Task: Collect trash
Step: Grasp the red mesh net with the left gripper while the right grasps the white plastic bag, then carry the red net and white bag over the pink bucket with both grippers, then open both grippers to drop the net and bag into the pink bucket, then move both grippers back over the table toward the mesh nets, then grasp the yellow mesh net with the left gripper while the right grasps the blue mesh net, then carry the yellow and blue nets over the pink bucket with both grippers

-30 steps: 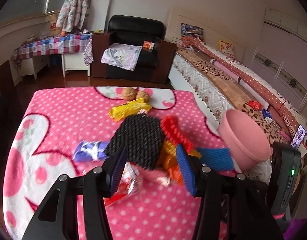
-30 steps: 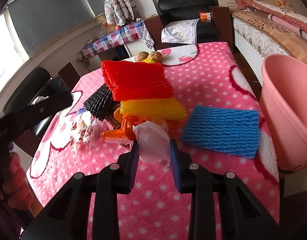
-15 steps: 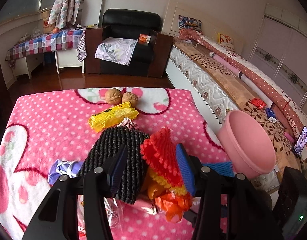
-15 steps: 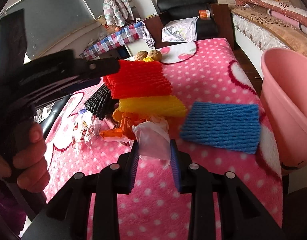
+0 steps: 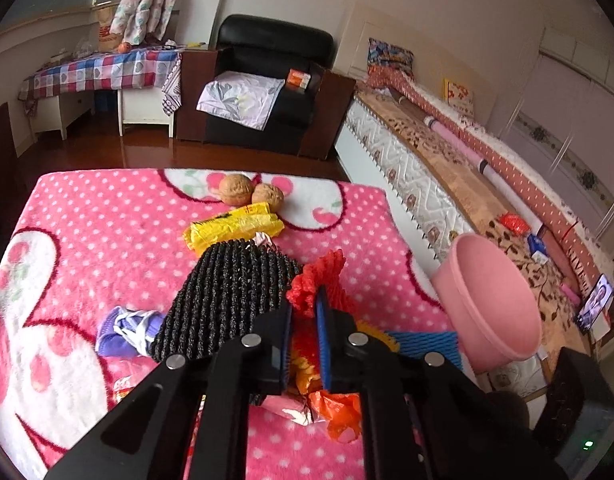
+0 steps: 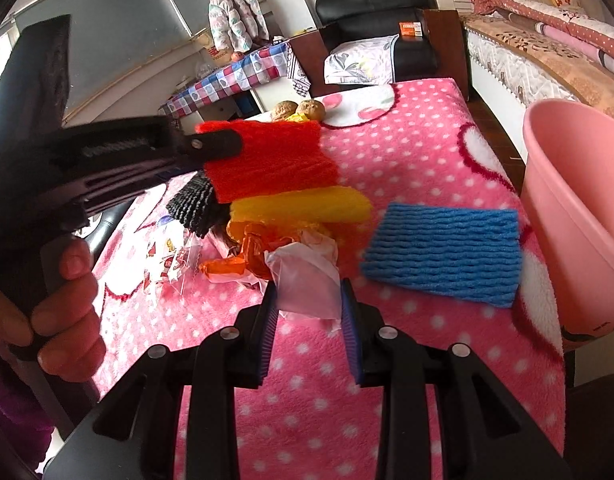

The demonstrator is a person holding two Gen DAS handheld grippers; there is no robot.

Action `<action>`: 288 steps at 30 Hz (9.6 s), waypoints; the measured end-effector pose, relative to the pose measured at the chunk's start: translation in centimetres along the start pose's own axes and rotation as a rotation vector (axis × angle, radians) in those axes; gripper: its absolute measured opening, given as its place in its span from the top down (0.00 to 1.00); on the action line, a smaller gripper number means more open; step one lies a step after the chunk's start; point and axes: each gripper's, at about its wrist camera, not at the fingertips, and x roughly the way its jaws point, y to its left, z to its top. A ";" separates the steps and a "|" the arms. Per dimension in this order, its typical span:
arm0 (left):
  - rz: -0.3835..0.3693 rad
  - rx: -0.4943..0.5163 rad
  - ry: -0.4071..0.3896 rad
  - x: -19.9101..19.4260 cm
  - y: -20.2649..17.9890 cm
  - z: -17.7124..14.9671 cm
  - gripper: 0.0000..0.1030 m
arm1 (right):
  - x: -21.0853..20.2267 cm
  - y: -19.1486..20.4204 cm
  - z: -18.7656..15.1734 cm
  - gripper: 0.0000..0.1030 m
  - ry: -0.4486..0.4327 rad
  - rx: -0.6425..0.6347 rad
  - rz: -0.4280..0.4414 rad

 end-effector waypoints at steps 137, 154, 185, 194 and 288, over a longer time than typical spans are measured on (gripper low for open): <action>-0.225 0.230 0.101 5.1 -18.7 -1.8 0.51 | -11.4 -19.9 0.7 0.57 -0.269 0.400 -0.349; -0.180 0.202 0.047 0.5 -15.0 -2.0 0.51 | -12.2 -14.2 0.6 0.57 -0.264 0.304 -0.292; -0.033 0.138 0.083 -3.3 -1.8 -5.7 0.51 | -7.5 -5.8 -1.2 0.57 -0.093 0.098 -0.135; -0.032 0.160 0.113 -0.9 -2.3 -5.4 0.62 | -6.7 -6.1 -1.1 0.57 -0.071 0.107 -0.147; 0.026 0.184 0.086 -0.9 -8.5 -5.3 0.90 | -5.9 -7.1 -0.7 0.93 -0.001 0.127 -0.002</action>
